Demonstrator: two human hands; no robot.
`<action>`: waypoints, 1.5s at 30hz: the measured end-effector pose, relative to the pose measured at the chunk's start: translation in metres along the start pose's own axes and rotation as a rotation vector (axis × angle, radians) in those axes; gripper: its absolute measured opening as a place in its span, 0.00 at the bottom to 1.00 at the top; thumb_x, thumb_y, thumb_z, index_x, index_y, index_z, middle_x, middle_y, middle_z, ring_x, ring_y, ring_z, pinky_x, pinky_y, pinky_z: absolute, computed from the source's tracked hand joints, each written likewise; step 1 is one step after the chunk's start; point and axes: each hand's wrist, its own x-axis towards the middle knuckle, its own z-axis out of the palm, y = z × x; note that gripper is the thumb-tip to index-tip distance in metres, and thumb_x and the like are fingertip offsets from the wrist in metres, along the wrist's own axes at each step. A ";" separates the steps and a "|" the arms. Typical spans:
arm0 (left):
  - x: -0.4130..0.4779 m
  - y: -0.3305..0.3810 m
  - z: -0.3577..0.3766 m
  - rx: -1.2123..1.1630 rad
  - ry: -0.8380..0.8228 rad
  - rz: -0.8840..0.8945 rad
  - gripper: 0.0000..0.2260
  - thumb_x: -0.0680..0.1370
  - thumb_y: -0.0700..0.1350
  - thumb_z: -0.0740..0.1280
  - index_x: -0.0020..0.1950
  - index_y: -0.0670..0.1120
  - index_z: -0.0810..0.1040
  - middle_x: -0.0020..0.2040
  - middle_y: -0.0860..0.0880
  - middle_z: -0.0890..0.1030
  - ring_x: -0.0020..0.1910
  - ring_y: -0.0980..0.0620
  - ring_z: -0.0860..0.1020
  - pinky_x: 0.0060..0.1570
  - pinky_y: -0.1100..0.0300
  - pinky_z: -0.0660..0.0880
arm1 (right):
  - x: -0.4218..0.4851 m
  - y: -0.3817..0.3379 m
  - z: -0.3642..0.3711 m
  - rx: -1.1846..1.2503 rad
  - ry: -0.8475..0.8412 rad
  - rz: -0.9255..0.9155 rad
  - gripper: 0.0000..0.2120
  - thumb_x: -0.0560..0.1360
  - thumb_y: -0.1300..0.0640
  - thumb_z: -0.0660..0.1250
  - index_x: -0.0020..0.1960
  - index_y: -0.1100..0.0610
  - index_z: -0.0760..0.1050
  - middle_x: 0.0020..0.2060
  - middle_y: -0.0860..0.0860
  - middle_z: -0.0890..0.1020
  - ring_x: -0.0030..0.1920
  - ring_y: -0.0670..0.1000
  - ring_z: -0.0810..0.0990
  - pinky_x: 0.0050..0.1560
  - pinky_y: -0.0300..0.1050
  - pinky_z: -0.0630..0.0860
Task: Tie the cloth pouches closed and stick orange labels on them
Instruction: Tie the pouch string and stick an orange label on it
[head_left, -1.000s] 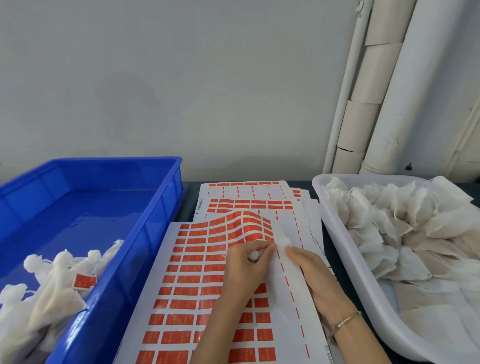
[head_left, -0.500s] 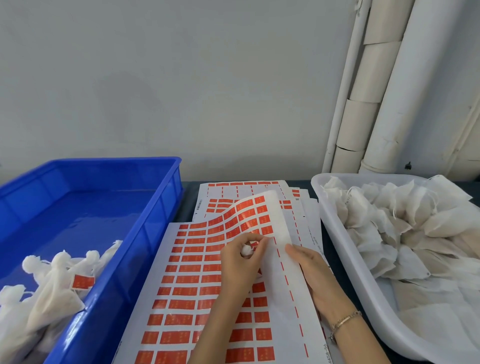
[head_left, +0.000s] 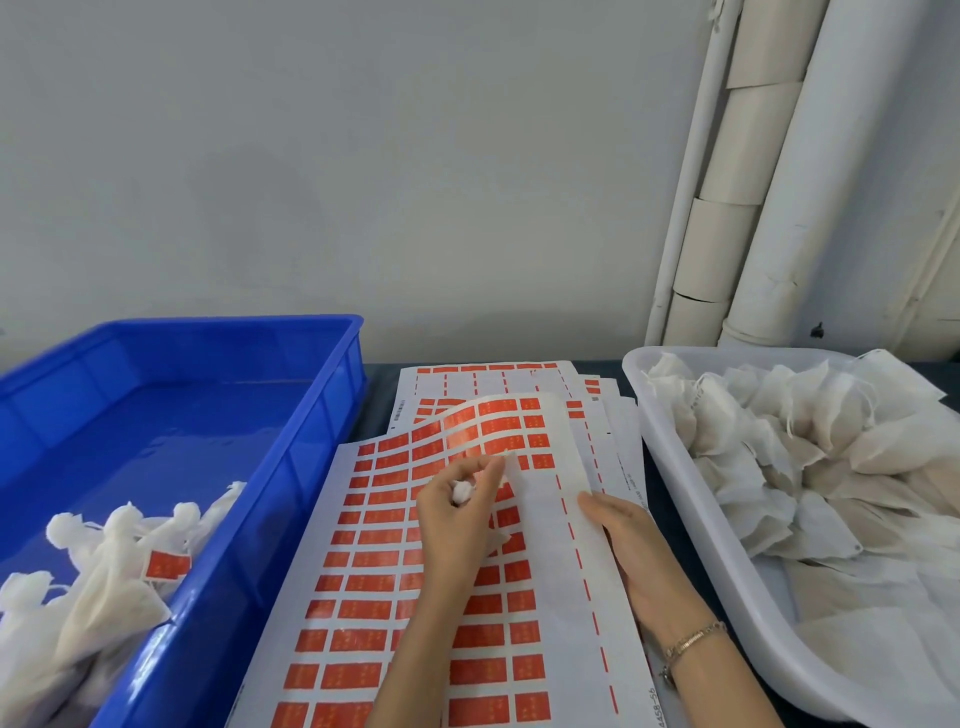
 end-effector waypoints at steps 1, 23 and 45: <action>0.001 0.002 -0.003 -0.025 0.017 -0.019 0.04 0.71 0.53 0.72 0.42 0.54 0.82 0.36 0.57 0.82 0.36 0.60 0.80 0.27 0.72 0.73 | 0.001 0.000 -0.001 -0.015 0.001 -0.016 0.08 0.79 0.56 0.63 0.56 0.55 0.78 0.49 0.57 0.84 0.49 0.64 0.82 0.52 0.58 0.78; -0.010 0.012 -0.004 -0.052 -0.351 -0.009 0.03 0.67 0.52 0.73 0.36 0.54 0.85 0.32 0.54 0.81 0.26 0.57 0.73 0.27 0.67 0.71 | 0.000 -0.001 0.006 -0.105 0.153 -0.525 0.16 0.65 0.48 0.73 0.51 0.50 0.82 0.47 0.40 0.85 0.51 0.38 0.81 0.41 0.27 0.76; -0.005 0.004 -0.004 0.054 -0.368 0.058 0.02 0.72 0.44 0.73 0.40 0.50 0.83 0.34 0.58 0.82 0.30 0.62 0.77 0.29 0.73 0.71 | -0.003 0.001 0.011 -0.031 -0.031 -0.414 0.18 0.68 0.44 0.67 0.49 0.55 0.84 0.52 0.47 0.84 0.59 0.48 0.80 0.65 0.52 0.72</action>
